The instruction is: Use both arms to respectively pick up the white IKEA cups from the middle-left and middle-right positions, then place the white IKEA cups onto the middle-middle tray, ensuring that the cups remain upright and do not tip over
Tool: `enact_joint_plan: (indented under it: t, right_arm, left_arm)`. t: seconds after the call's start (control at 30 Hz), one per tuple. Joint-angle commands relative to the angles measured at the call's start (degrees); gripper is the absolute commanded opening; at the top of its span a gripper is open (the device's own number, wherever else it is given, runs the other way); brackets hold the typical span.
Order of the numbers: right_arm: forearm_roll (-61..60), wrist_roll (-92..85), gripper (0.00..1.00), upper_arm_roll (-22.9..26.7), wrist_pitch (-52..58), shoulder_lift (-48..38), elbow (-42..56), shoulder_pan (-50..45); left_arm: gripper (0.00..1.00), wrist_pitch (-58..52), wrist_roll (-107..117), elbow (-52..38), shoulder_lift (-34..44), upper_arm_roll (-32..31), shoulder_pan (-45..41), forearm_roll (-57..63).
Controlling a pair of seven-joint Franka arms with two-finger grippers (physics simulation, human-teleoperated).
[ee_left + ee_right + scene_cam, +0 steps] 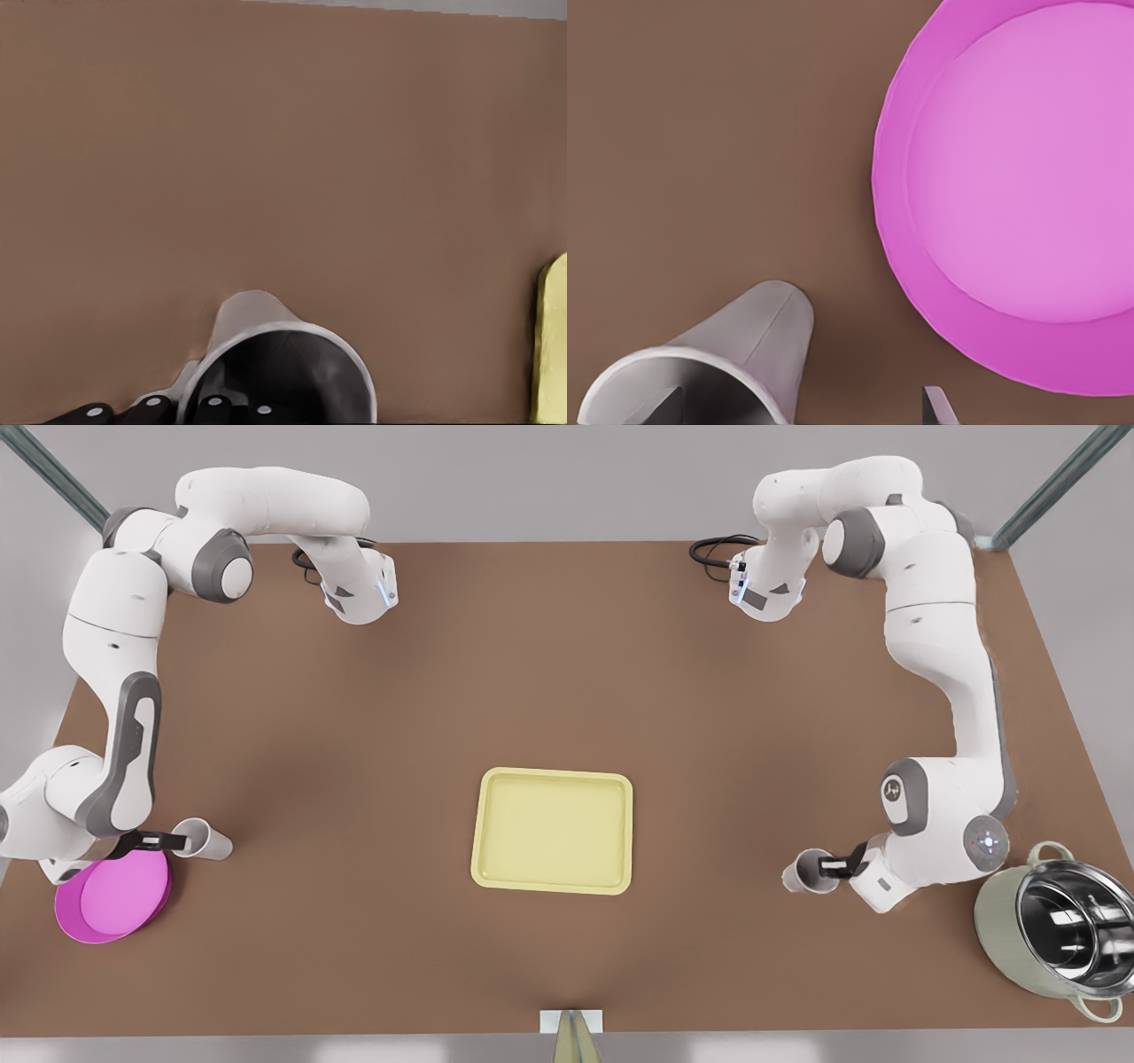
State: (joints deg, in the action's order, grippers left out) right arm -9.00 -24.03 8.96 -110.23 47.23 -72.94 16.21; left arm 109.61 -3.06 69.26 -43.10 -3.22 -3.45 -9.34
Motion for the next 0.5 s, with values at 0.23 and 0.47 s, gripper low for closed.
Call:
enact_joint_plan:
  t: [0.23, 0.47]
  right_arm:
    - [-0.14, -3.57, 1.0, -0.17, -3.85, 0.93, -2.12, -0.13]
    - [0.39, -4.45, 0.47, -0.34, -4.47, 1.37, -2.03, -0.48]
  left_arm:
    - [0.21, 6.85, 58.61, -1.67, -4.44, -2.67, -18.61, -0.51]
    - [0.21, 13.35, 58.87, -1.85, -8.14, -5.57, -19.4, -0.6]
